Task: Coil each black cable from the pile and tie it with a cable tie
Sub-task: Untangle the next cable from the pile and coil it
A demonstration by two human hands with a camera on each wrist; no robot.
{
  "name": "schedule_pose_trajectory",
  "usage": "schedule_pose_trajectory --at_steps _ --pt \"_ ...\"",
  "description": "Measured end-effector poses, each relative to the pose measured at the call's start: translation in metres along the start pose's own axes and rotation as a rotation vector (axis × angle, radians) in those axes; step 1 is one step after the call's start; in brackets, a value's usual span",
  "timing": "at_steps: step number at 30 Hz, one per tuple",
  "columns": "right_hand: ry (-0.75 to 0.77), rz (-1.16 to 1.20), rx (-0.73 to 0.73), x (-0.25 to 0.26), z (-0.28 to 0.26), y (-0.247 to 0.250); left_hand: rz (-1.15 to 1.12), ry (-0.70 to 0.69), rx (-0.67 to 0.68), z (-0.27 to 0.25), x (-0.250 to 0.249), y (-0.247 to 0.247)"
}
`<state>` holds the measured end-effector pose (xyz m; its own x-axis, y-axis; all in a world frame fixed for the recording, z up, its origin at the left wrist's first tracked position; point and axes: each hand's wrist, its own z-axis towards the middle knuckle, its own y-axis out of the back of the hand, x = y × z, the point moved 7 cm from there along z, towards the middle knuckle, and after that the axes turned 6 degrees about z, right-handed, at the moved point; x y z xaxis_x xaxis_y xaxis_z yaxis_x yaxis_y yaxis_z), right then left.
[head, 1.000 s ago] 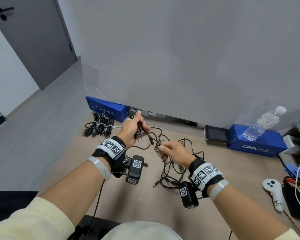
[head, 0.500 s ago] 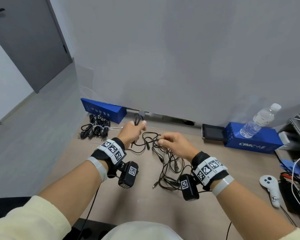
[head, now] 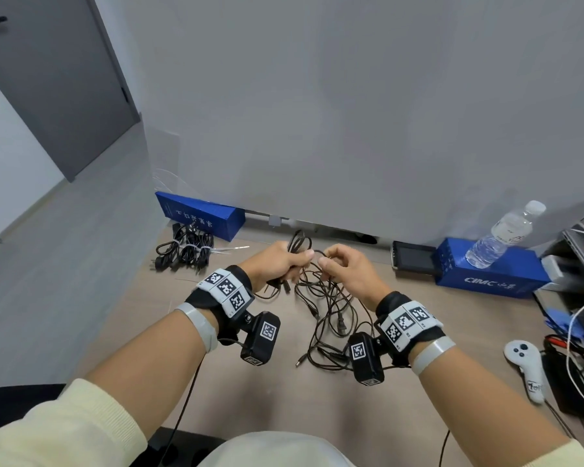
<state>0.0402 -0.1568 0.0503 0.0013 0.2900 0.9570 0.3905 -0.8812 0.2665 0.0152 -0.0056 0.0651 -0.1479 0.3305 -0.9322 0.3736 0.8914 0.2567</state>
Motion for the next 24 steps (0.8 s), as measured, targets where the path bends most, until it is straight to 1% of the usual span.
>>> schedule_pose_trajectory --at_steps 2,3,6,9,12,15,18,21,24 --pt "-0.036 -0.076 0.063 -0.012 -0.002 0.000 -0.132 -0.033 -0.039 0.003 -0.007 0.007" --pt "-0.046 -0.102 0.071 -0.019 -0.002 0.002 -0.201 -0.054 -0.068 0.004 -0.011 0.011" --pt "-0.085 -0.183 0.061 -0.039 0.002 0.008 -0.427 -0.137 -0.132 0.004 -0.027 0.023" --pt "-0.161 -0.220 0.013 -0.054 0.001 0.017 -0.633 -0.250 -0.124 0.003 -0.047 0.035" --pt "-0.266 -0.215 -0.065 -0.070 -0.002 0.026 -0.645 -0.291 -0.155 0.002 -0.051 0.042" --pt "-0.308 -0.237 -0.131 -0.072 -0.001 0.032 -0.643 -0.261 -0.182 0.002 -0.037 0.038" --pt "-0.246 -0.049 -0.294 -0.050 -0.001 0.046 -0.577 -0.160 -0.205 0.003 -0.018 0.037" --pt "-0.050 -0.037 -0.453 -0.011 0.001 0.069 -0.501 -0.013 -0.258 0.001 0.004 0.039" --pt "0.140 -0.011 -0.556 0.026 0.000 0.086 -0.382 0.099 -0.268 -0.002 0.019 0.033"
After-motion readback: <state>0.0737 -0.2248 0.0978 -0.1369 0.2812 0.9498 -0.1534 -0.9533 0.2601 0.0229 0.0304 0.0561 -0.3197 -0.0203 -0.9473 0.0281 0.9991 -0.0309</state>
